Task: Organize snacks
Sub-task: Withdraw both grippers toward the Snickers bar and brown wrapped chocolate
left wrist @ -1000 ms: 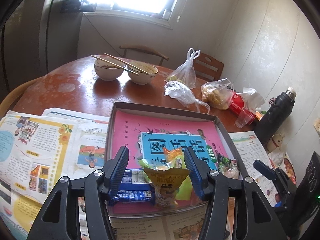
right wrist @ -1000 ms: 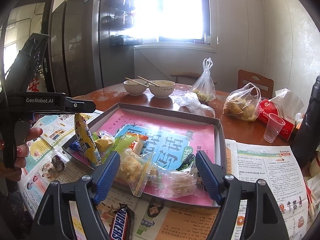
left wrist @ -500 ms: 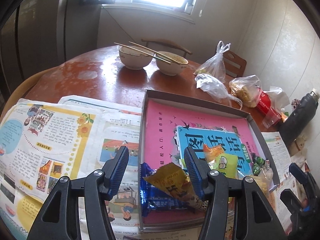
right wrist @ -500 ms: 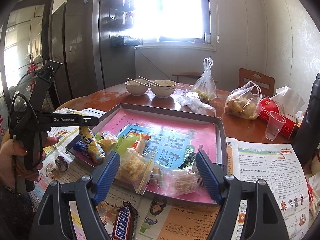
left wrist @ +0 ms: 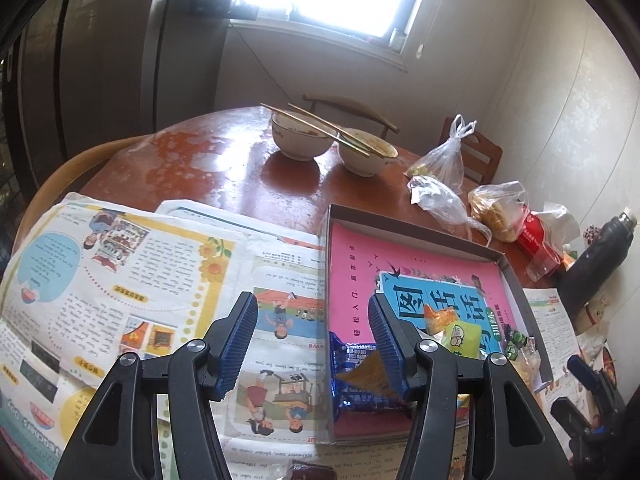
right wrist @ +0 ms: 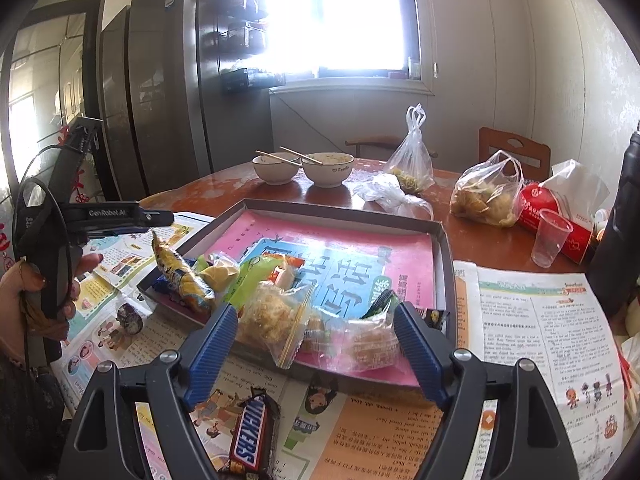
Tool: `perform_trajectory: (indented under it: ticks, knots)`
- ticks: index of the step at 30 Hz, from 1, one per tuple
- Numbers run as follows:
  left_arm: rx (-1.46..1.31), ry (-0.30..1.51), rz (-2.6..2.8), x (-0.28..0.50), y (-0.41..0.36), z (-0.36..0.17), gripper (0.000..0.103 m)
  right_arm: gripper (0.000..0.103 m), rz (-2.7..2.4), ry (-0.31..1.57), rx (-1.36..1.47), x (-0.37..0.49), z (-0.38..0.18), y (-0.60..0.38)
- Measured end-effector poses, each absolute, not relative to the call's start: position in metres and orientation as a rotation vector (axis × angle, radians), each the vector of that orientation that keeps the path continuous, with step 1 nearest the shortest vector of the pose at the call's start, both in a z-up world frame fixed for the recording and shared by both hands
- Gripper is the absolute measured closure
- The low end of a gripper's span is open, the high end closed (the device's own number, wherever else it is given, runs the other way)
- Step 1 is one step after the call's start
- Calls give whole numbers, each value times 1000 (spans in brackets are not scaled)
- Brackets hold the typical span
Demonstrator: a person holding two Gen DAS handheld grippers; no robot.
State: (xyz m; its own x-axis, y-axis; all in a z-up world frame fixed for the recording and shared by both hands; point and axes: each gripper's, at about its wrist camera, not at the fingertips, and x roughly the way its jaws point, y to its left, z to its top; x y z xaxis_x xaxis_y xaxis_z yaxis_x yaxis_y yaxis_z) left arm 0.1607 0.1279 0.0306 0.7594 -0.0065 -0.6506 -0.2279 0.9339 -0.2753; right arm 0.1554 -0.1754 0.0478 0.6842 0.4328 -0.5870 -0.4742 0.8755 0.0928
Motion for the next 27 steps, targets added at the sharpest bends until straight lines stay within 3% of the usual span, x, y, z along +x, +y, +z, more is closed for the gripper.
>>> perform_trajectory:
  ticks: [27]
  knots:
    - [-263, 750, 76, 98, 115, 24, 35, 23, 588, 790, -115, 109, 14, -157]
